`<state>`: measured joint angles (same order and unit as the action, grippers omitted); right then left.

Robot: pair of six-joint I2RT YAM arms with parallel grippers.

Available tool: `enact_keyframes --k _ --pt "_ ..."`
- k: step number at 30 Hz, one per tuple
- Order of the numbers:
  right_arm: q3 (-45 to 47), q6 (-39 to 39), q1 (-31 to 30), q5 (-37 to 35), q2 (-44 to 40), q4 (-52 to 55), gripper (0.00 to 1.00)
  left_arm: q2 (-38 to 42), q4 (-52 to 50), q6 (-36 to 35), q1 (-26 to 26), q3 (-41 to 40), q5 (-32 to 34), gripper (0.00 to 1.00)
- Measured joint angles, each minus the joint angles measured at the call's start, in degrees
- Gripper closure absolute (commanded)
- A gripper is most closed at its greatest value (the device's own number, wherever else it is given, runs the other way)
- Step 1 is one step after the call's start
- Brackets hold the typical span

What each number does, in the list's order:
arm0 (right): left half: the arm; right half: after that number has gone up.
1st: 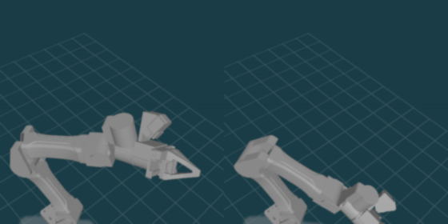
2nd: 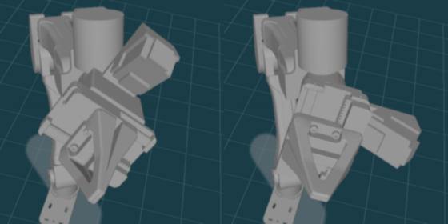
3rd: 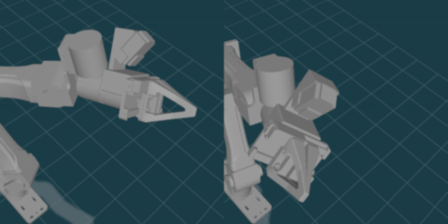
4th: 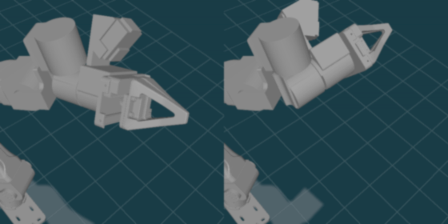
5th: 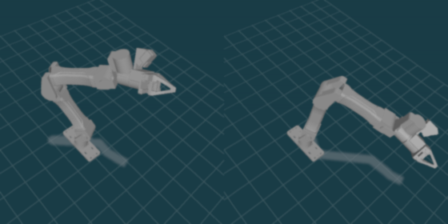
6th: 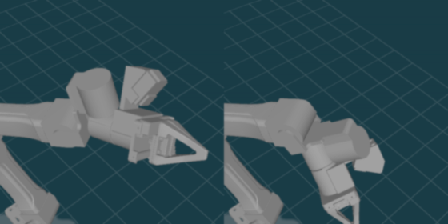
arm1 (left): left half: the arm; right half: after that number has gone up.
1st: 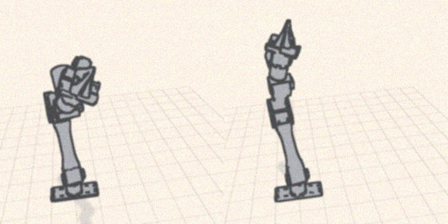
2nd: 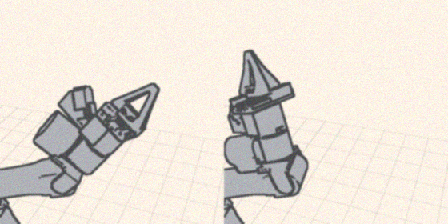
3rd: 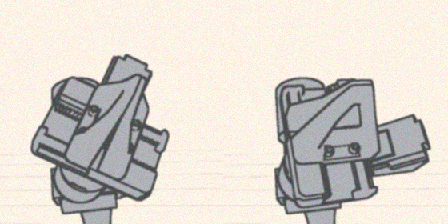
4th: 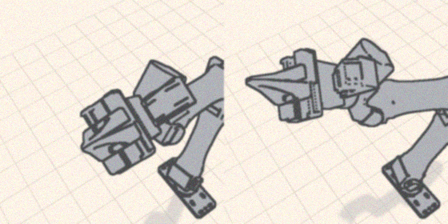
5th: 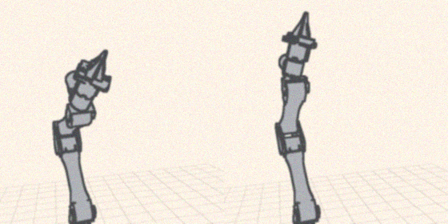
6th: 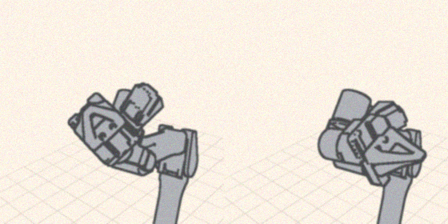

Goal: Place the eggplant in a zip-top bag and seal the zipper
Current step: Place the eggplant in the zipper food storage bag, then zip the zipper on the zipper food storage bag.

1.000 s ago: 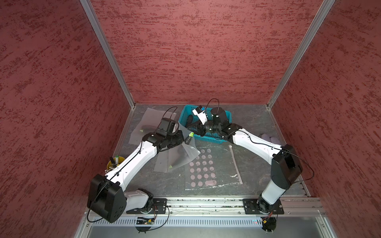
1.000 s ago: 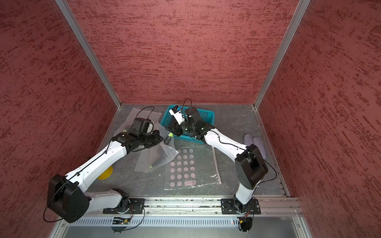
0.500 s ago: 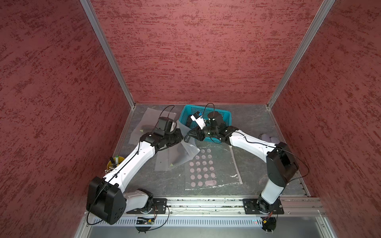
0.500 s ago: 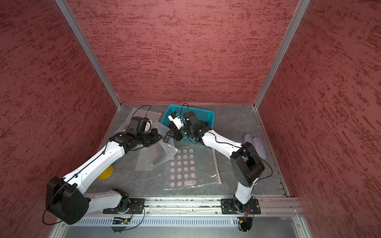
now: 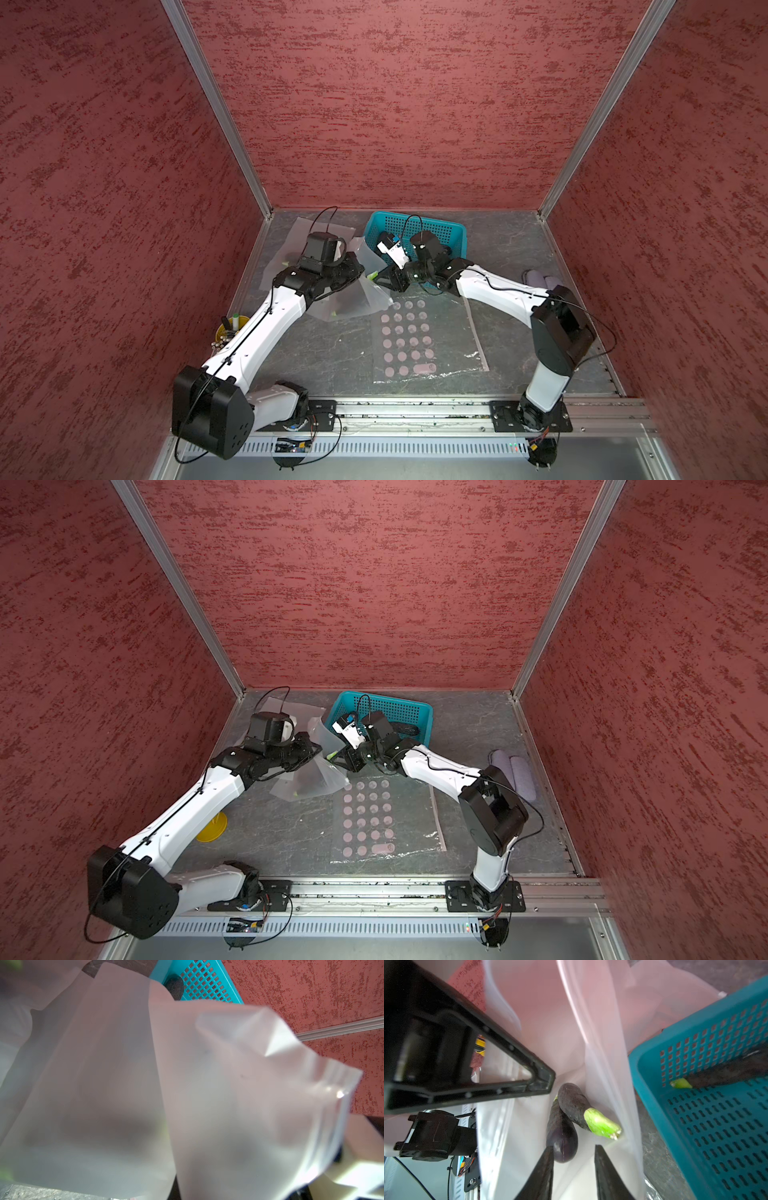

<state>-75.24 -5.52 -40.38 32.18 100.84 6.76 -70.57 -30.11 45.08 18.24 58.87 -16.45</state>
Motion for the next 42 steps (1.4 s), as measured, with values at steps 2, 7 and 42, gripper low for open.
enact_keyframes --k 2,7,42 --pt "0.1 -0.1 0.1 0.0 -2.2 -0.8 0.57 0.0 0.6 1.0 -0.2 0.0 -0.2 1.00" --pt "1.6 0.0 0.8 0.0 -7.7 -3.5 0.51 0.0 1.6 4.1 -0.9 0.0 -0.8 1.00" --pt "8.2 13.9 5.3 13.3 -9.6 -1.6 0.26 -9.7 -3.4 -5.4 -8.0 7.9 -16.6 1.00"
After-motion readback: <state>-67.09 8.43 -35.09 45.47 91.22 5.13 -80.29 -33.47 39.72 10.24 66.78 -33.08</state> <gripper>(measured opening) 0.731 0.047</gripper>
